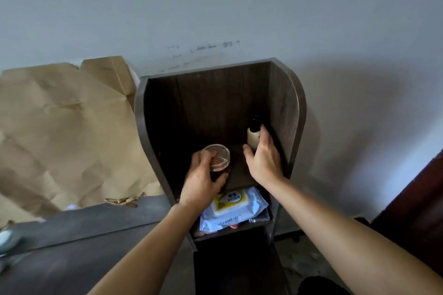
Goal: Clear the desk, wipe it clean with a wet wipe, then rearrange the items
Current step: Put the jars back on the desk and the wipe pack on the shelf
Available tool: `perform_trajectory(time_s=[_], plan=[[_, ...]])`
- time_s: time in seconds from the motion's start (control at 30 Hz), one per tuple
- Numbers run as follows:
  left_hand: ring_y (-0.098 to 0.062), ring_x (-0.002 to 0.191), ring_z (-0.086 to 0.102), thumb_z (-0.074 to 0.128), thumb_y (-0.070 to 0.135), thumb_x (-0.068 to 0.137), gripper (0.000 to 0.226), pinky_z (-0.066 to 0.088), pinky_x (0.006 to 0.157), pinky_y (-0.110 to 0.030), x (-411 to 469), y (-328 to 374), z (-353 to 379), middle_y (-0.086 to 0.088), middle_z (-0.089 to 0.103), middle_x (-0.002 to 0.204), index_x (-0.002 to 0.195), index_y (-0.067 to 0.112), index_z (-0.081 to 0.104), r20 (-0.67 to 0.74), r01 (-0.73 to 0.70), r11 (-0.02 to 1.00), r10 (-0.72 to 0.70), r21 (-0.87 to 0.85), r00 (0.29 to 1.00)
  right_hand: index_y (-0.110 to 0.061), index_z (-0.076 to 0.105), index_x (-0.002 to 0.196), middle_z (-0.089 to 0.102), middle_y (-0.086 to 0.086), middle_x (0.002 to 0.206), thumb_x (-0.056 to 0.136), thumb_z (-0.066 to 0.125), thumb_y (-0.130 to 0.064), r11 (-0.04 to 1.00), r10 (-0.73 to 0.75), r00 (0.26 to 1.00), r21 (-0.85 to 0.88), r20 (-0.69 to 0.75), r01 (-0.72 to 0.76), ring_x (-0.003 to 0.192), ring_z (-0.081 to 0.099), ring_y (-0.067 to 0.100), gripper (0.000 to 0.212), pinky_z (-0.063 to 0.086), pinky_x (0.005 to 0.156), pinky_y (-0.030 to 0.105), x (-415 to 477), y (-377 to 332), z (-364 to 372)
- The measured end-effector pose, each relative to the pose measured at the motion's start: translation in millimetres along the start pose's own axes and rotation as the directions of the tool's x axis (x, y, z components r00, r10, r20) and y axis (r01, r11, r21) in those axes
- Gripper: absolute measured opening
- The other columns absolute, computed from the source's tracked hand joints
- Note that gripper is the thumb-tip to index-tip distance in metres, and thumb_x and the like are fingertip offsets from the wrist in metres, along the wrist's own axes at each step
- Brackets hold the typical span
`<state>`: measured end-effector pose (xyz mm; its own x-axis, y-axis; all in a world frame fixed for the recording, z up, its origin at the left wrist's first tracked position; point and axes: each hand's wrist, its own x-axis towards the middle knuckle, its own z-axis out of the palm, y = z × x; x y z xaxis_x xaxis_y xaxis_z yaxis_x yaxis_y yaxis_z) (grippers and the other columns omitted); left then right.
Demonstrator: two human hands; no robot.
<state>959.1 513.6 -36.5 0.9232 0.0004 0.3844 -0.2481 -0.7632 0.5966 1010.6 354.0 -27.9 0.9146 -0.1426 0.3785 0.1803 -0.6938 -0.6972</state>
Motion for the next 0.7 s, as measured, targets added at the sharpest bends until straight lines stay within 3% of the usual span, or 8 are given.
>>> perform_trajectory(time_s=[0.2, 0.3, 0.43, 0.53, 0.7], plan=[[-0.018, 0.099, 0.055, 0.079, 0.025, 0.071, 0.055, 0.036, 0.076, -0.014, -16, 7, -8, -0.003, 0.050, 0.114, 0.115, 0.015, 0.047, -0.035, 0.076, 0.997, -0.075, 0.034, 0.997, -0.008, 0.052, 0.114, 0.064, 0.015, 0.111, 0.086, 0.065, -0.024, 0.996, 0.069, 0.997, 0.061, 0.022, -0.070, 0.102, 0.060, 0.035, 0.035, 0.045, 0.077, 0.035, 12, -3, 4], [-0.022, 0.103, 0.055, 0.080, 0.028, 0.068, 0.067, 0.043, 0.080, -0.025, -26, 9, -10, -0.004, 0.050, 0.116, 0.122, 0.019, 0.041, -0.051, 0.112, 0.994, -0.111, 0.019, 0.993, -0.006, 0.052, 0.111, 0.065, 0.018, 0.106, 0.086, 0.065, -0.026, 0.997, 0.068, 0.996, 0.023, 0.051, -0.069, 0.097, 0.061, 0.037, 0.034, 0.045, 0.073, 0.036, 8, -6, 0], [-0.018, 0.112, 0.048, 0.080, 0.030, 0.068, 0.095, 0.042, 0.093, -0.028, -48, 9, -19, -0.002, 0.043, 0.124, 0.145, 0.022, 0.024, -0.045, 0.121, 0.991, -0.123, -0.051, 0.991, -0.009, 0.051, 0.105, 0.066, 0.016, 0.098, 0.083, 0.065, -0.029, 0.998, 0.064, 0.997, 0.016, 0.048, -0.065, 0.090, 0.062, 0.038, 0.033, 0.047, 0.070, 0.038, -14, -5, -11], [-0.017, 0.115, 0.046, 0.078, 0.031, 0.071, 0.096, 0.039, 0.096, -0.024, -74, 4, -32, 0.000, 0.040, 0.122, 0.148, 0.018, 0.021, -0.039, 0.082, 0.994, -0.085, -0.075, 0.996, -0.011, 0.049, 0.100, 0.065, 0.012, 0.091, 0.081, 0.065, -0.032, 0.999, 0.036, 0.999, -0.014, 0.027, -0.035, 0.083, 0.061, 0.035, 0.032, 0.039, 0.062, 0.031, -42, -9, -17], [-0.016, 0.115, 0.044, 0.079, 0.034, 0.069, 0.093, 0.033, 0.093, -0.018, -126, -21, -75, 0.001, 0.042, 0.121, 0.145, 0.013, 0.029, -0.077, 0.090, 0.995, -0.094, -0.048, 0.993, -0.018, 0.047, 0.095, 0.060, 0.003, 0.080, 0.079, 0.063, -0.036, 0.999, 0.028, 0.999, -0.029, 0.033, -0.027, 0.075, 0.058, 0.031, 0.029, 0.038, 0.059, 0.032, -104, -37, -18]])
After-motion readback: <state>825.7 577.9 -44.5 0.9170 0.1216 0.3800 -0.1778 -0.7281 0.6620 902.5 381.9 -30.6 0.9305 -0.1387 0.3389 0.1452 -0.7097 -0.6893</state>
